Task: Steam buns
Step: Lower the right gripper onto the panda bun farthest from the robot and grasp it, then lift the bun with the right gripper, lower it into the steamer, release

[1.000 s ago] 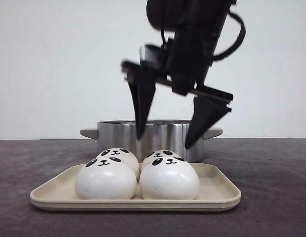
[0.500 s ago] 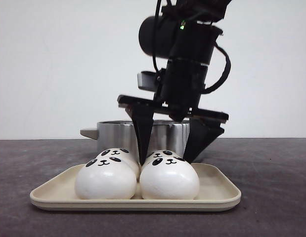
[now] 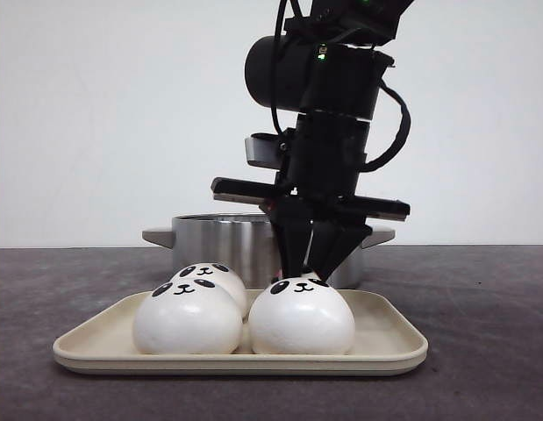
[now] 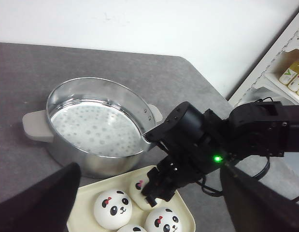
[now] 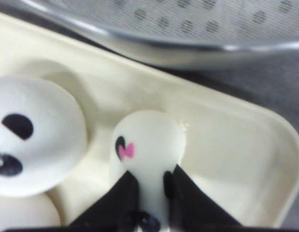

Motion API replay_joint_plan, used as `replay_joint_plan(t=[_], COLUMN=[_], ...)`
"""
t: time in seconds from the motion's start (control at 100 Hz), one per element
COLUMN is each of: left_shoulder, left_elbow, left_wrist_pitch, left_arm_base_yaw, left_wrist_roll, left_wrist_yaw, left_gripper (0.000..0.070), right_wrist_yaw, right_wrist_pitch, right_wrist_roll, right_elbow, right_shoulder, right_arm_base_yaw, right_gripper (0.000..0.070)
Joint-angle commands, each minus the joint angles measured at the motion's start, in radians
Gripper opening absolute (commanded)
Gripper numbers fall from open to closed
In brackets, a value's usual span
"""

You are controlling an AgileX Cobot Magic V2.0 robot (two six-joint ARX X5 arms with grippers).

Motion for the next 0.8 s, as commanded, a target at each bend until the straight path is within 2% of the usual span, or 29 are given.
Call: replay_joint_plan(t=[0.0, 0.19, 0.32, 0.59, 0.79], left_shoulder=[0.005, 0.005, 0.005, 0.006, 0.005], left_elbow=[0.019, 0.019, 0.019, 0.019, 0.019], left_wrist_pitch=[0.012, 0.013, 0.015, 0.044, 0.037], left_arm_base_yaw=[-0.004, -0.004, -0.004, -0.004, -0.004], left_wrist_roll=[0.018, 0.018, 0.018, 0.017, 0.018], left_wrist_yaw=[0.004, 0.002, -0.001, -0.001, -0.003], left_gripper=[0.0557, 0.0557, 0.0557, 0.0556, 0.0556], right_wrist_yaw=[-0.009, -0.044, 0.011, 0.096, 0.101], right_wrist_pitch=[0.001, -0.059, -0.034, -0.06, -0.065], right_wrist_roll=[-0.046, -0.105, -0.138, -0.263, -0.299], right_elbow=[0.034, 0.087, 0.179, 0.504, 0.615], right_shoulder=[-0.063, -0.261, -0.345, -0.278, -0.153], right_arm_base_yaw=[0.022, 0.063, 0.068, -0.008, -0.092], right_gripper=[0.0, 0.0, 0.0, 0.0, 0.0])
